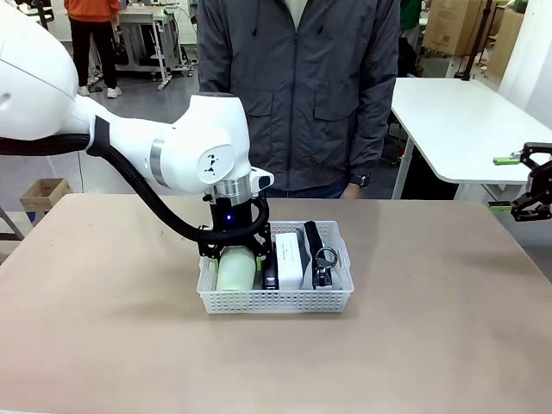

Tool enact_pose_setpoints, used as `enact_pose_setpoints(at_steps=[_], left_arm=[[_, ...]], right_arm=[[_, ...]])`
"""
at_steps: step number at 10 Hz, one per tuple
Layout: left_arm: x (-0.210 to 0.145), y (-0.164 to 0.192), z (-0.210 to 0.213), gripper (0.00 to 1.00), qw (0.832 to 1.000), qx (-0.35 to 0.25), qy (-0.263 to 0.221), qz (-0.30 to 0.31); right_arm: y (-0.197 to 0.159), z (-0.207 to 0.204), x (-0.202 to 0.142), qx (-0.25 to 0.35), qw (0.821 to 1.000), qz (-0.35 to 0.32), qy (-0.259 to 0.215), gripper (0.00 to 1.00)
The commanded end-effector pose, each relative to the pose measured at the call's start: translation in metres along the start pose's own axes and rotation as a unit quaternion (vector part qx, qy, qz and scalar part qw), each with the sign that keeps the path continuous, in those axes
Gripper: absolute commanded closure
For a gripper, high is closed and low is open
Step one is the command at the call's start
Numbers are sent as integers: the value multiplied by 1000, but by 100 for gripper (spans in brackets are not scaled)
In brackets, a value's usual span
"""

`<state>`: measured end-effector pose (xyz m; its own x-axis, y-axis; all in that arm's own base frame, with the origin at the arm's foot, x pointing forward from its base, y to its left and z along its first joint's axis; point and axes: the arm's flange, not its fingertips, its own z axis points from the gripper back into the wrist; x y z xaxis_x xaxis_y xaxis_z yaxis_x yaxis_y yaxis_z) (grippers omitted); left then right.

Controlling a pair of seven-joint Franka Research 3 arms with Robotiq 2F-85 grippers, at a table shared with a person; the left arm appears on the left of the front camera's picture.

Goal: Efficiently arrange items inside the basket to fit them all.
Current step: Pick up the Reusable plastic cup and place it inside the Organizing basket.

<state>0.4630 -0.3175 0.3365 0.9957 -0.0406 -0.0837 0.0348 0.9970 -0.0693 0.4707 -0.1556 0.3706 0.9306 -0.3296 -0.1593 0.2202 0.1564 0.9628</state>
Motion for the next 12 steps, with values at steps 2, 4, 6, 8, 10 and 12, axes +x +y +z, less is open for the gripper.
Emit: enact_pose_setpoints(at_steps=[2, 4, 6, 8, 10, 12], left_arm=[[0, 0, 0, 13, 1000, 0, 0, 0], [0, 0, 0, 13, 1000, 0, 0, 0], [0, 0, 0, 13, 1000, 0, 0, 0], [0, 0, 0, 13, 1000, 0, 0, 0], [1, -2, 0, 13, 1000, 3, 2, 0], [-1, -3, 0, 0, 1000, -1, -11, 0]], right_arm=[[1, 2, -2, -1, 1000, 9, 5, 0], [1, 2, -2, -1, 1000, 9, 5, 0], [1, 2, -2, -1, 1000, 9, 5, 0], [1, 2, -2, -1, 1000, 9, 5, 0], [1, 2, -2, -1, 1000, 9, 5, 0], [1, 2, -2, -1, 1000, 9, 5, 0]])
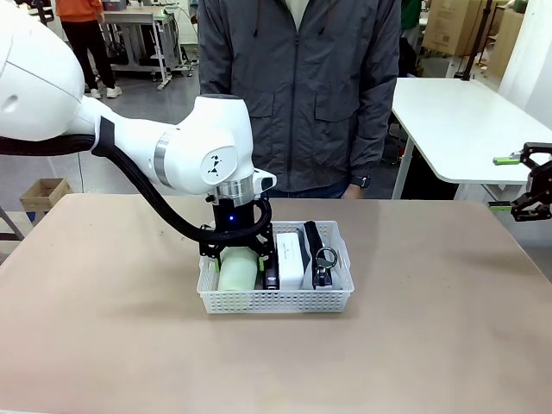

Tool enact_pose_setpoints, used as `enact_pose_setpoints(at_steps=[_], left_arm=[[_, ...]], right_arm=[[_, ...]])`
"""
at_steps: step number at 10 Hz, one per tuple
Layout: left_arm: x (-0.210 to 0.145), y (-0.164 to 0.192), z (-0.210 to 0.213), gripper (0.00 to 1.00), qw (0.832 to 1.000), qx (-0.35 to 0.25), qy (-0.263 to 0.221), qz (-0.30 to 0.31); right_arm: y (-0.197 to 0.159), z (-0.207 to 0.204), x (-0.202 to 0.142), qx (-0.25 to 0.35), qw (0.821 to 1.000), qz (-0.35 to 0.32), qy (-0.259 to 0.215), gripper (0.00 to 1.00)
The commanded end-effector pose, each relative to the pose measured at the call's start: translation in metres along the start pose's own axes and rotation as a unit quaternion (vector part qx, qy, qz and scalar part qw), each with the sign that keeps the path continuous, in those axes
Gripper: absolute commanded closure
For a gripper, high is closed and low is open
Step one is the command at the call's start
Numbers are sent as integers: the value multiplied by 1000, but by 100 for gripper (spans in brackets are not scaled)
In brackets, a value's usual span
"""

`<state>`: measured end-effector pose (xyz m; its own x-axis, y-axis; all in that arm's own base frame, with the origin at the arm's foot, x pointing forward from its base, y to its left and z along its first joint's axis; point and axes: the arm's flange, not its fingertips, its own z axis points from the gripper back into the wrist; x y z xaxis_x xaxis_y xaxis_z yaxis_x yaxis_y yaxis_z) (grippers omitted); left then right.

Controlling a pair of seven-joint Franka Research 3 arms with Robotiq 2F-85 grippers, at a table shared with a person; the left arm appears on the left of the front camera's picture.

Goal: Efficiently arrange items inside the basket to fit them all.
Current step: Pick up the Reusable plastic cup and place it inside the Organizing basket.

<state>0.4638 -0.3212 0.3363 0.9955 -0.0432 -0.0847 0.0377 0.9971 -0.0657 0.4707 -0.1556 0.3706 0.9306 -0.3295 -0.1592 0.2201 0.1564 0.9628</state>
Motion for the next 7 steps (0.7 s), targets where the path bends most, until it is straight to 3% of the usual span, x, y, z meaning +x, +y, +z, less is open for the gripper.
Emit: enact_pose_setpoints(at_steps=[1, 5, 7], left_arm=[[-4, 1, 3, 0, 1000, -4, -15, 3], [-33, 7, 30, 0, 999, -11, -44, 5], [-71, 26, 80, 0, 997, -35, -63, -17]], right_arm=[[1, 2, -2, -1, 1000, 9, 5, 0], [1, 2, -2, -1, 1000, 9, 5, 0], [1, 2, -2, -1, 1000, 9, 5, 0]])
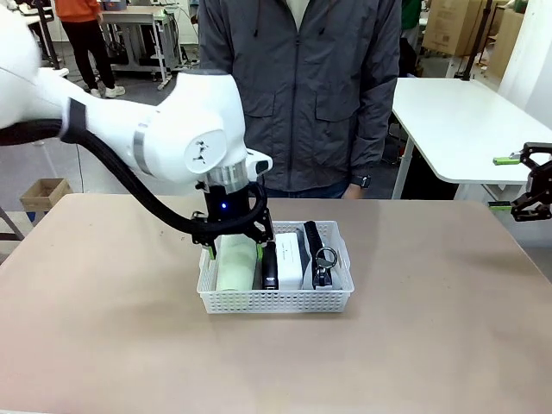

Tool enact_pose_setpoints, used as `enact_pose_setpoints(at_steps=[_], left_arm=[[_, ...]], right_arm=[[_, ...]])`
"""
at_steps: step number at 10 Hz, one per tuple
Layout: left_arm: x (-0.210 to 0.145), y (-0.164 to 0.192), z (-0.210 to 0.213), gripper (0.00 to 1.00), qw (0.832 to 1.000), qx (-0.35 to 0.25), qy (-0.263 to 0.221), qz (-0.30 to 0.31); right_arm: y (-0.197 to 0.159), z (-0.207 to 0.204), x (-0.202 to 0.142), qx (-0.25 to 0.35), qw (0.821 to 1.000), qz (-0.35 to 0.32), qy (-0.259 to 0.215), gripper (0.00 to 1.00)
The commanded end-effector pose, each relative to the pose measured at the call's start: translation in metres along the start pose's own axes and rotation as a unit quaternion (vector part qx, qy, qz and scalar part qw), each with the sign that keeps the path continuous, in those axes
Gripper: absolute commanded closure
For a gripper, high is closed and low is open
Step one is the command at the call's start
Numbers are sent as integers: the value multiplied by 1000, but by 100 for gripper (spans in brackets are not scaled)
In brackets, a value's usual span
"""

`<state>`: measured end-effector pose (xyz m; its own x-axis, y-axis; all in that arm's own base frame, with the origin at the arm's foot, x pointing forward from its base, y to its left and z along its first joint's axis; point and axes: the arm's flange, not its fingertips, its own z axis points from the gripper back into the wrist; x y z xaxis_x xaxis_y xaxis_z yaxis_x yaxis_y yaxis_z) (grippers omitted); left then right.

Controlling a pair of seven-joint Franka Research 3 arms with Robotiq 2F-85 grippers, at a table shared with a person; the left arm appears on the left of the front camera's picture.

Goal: Efficiently arrange items inside the basket to fit them all.
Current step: Pick up the Reusable plastic cup and place it inside the Organizing basket.

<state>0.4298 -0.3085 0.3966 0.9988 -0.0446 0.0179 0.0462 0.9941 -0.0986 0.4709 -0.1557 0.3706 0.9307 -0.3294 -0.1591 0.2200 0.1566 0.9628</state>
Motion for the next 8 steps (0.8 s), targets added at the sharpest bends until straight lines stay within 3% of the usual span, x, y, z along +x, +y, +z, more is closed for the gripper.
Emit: enact_pose_setpoints(at_steps=[1, 3, 4, 5, 7, 8], left_arm=[[-46, 36, 56, 0, 998, -46, -17, -29], [-66, 94, 105, 0, 989, -143, 9, -43], [-72, 140, 127, 0, 972, -229, 14, -47], [-78, 184, 142, 0, 949, -308, 14, -60], [-98, 271, 147, 0, 886, -456, -48, -63], [-112, 316, 135, 0, 843, -527, -90, -61]], right_arm=[[1, 2, -2, -1, 1000, 9, 5, 0], [1, 2, -2, -1, 1000, 9, 5, 0], [1, 2, -2, -1, 1000, 9, 5, 0], [1, 2, -2, -1, 1000, 9, 5, 0], [1, 2, -2, -1, 1000, 9, 5, 0], [1, 2, -2, -1, 1000, 9, 5, 0]])
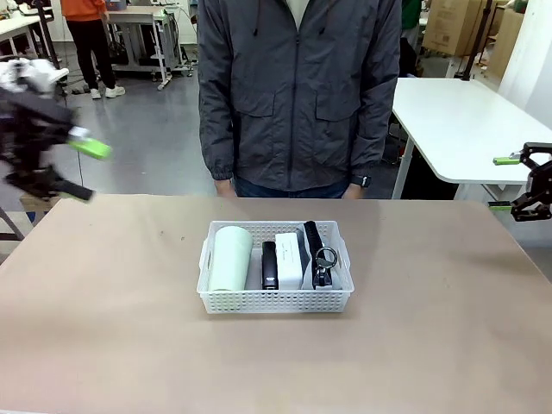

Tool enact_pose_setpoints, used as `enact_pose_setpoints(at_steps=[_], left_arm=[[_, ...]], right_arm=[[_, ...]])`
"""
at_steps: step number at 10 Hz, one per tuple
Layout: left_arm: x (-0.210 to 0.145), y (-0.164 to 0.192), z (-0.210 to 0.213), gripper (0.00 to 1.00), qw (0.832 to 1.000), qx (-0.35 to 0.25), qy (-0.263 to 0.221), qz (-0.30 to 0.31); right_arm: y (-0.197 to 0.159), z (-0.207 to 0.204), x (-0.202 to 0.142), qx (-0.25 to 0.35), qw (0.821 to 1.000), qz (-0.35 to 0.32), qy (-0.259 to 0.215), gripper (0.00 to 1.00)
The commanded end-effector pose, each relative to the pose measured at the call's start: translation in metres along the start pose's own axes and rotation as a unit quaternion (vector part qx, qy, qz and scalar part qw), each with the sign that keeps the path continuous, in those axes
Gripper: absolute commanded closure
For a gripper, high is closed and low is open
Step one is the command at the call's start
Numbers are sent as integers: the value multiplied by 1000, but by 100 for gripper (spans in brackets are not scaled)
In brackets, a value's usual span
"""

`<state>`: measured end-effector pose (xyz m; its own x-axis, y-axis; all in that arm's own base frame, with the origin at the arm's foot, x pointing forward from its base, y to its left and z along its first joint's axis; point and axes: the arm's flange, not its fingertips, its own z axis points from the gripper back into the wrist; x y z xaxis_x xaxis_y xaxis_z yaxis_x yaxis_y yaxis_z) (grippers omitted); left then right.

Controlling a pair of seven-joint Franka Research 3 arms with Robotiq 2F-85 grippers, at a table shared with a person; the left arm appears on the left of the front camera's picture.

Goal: Efficiently arrange items inside the basket to fit them all.
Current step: Pick up the Reusable plastic cup and place it inside the Organizing basket.

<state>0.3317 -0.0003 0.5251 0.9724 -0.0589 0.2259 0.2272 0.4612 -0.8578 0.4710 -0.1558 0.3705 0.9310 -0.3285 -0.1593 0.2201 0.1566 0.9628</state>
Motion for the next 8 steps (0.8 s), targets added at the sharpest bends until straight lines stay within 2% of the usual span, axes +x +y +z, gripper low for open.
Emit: enact_pose_setpoints(at_steps=[1, 2, 3, 5, 6, 8], left_arm=[[-19, 65, 28, 0, 990, -119, -69, 7], [-26, 96, 41, 0, 983, -164, -87, 5], [-27, 123, 47, 0, 978, -184, -94, 8], [-13, 167, 45, 0, 978, -171, -99, 59], [-45, 130, 59, 0, 977, -175, -120, 25], [-45, 130, 59, 0, 977, -175, -120, 25]], right_arm=[[1, 2, -2, -1, 1000, 9, 5, 0], [1, 2, -2, -1, 1000, 9, 5, 0], [1, 2, -2, -1, 1000, 9, 5, 0], [1, 2, -2, -1, 1000, 9, 5, 0], [1, 2, -2, -1, 1000, 9, 5, 0], [1, 2, -2, -1, 1000, 9, 5, 0]])
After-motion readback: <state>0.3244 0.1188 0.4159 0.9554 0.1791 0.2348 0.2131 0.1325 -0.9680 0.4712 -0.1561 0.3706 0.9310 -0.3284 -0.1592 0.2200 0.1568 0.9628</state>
